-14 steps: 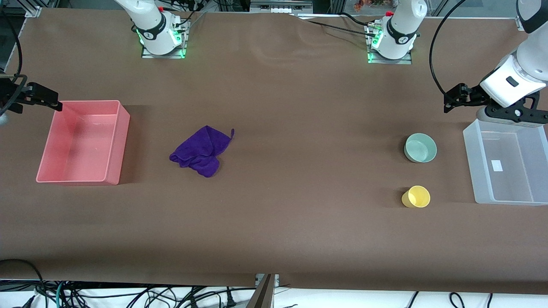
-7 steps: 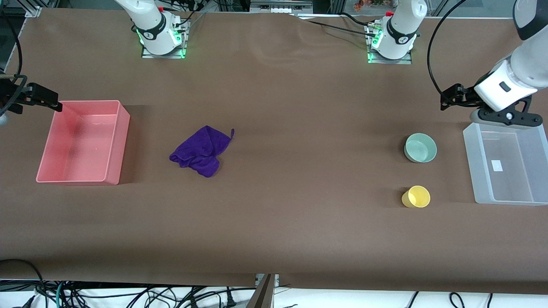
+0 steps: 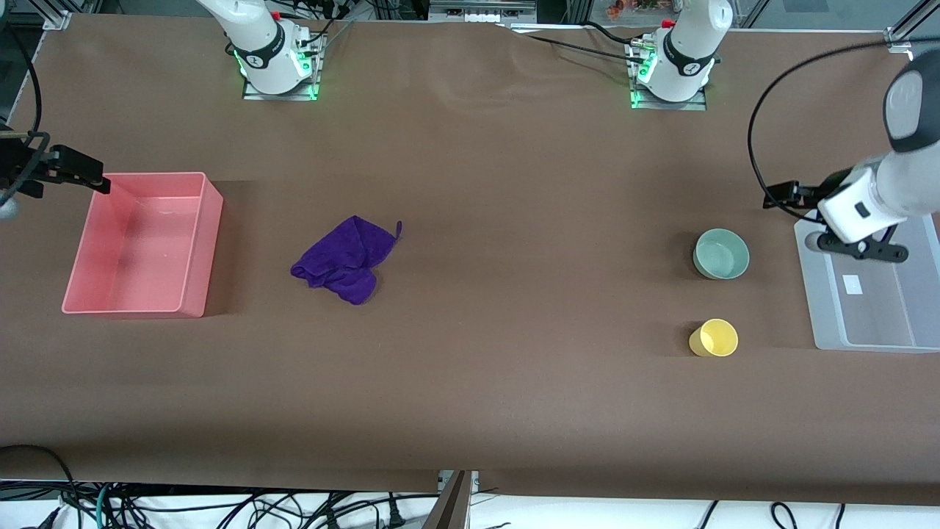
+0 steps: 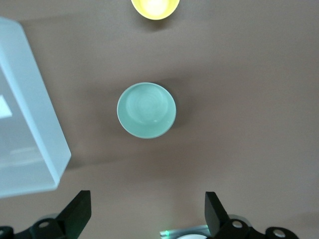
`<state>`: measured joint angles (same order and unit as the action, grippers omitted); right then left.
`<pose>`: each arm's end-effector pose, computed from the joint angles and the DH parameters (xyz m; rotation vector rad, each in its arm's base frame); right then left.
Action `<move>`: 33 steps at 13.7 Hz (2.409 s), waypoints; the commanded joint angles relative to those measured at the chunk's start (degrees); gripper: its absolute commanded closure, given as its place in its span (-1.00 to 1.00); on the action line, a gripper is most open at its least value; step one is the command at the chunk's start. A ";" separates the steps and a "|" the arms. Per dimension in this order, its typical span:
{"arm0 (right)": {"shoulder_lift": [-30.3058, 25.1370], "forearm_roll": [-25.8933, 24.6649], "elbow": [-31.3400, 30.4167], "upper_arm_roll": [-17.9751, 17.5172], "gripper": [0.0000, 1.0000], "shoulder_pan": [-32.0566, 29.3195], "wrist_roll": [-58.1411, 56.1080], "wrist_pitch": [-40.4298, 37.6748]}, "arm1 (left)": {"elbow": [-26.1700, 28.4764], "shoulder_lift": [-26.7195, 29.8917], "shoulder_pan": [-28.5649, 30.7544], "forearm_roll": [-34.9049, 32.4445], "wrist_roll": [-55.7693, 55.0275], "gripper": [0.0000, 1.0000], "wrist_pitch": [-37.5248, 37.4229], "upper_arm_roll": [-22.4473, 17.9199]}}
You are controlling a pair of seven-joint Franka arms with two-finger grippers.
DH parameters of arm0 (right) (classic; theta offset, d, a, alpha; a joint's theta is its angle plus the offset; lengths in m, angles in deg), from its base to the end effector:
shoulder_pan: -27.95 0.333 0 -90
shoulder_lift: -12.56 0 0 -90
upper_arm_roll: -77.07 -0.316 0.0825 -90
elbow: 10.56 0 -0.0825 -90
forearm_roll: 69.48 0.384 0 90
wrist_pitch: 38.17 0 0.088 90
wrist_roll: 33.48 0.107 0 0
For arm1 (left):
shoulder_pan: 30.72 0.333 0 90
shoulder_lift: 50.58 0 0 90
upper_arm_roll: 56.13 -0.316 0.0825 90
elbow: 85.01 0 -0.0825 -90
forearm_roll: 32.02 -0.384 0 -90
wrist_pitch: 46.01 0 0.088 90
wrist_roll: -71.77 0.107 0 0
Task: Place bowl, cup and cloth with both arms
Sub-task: 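Grasp the green bowl with the left gripper while the right gripper reaches the cloth, then place the bowl in the clear bin while the right gripper drops the cloth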
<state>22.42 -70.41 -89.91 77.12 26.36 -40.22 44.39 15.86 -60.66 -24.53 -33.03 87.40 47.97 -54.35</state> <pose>0.5929 -0.0188 0.6015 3.1254 0.1374 -0.1831 0.5757 0.0470 0.4415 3.0531 -0.3063 -0.4538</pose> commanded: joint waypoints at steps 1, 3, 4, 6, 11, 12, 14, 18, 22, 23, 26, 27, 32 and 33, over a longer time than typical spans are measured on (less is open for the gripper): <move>2.17 0.22 -0.53 -0.14 -1.00 1.33 0.06 1.37 | 6.76 0.14 1.98 -0.48 7.72 -1.00 9.95 0.15; 4.90 0.40 -5.70 -0.14 -1.00 2.12 0.06 5.83 | 13.08 -0.12 2.85 -1.96 11.42 -1.00 20.48 0.15; 5.60 0.66 -9.21 -0.14 -1.00 3.08 0.24 9.42 | 15.99 -0.82 2.95 -2.93 12.30 -1.00 26.28 0.15; 5.35 1.10 -16.50 -0.23 -1.00 5.89 0.59 18.73 | 19.52 -3.88 3.56 -3.38 15.89 -1.00 35.96 0.15; 6.14 1.10 -31.45 -4.52 -1.00 7.04 11.81 35.26 | 20.67 -13.56 5.67 -3.38 21.79 -0.81 48.29 0.32; 6.22 1.10 -34.18 -5.84 -1.00 7.04 14.10 38.61 | 20.68 -14.52 5.76 -3.30 22.41 -0.35 48.66 0.41; 7.62 1.10 -38.14 -6.38 -1.00 7.13 15.00 45.37 | 20.68 -15.15 6.11 -2.51 23.38 0.77 48.40 0.59; 11.23 1.10 -41.67 -7.69 -1.00 7.57 19.03 54.36 | 20.41 -15.24 6.11 -2.51 23.47 1.00 48.22 0.67; 16.15 1.10 -41.67 -8.49 -1.00 8.45 20.80 60.16 | 19.54 -12.01 6.64 -2.33 25.05 1.00 41.93 0.76; 17.03 1.10 -41.76 -8.49 -1.00 8.89 21.50 61.57 | 18.75 -9.55 6.64 -2.07 25.32 1.00 37.81 0.76; 18.96 1.10 -42.20 -8.49 -0.79 9.94 23.79 63.94 | 9.73 -7.24 8.47 -1.89 29.78 1.00 22.87 0.59; 19.06 1.10 -42.20 -8.49 0.04 9.95 23.71 64.13 | 5.60 -7.67 9.53 -2.06 31.89 1.00 18.99 0.41; 18.18 1.01 -40.27 -8.58 1.00 9.86 22.74 61.85 | -8.30 -14.16 21.03 -2.94 47.17 1.00 15.44 0.15; 17.74 1.01 -39.22 -8.49 1.00 9.86 22.48 60.10 | -9.98 -16.97 23.23 -3.38 51.12 1.00 16.22 0.23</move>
<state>40.62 -70.03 -130.72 68.74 36.14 -17.23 106.80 12.51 -70.65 -4.73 -35.45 132.39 64.83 -54.78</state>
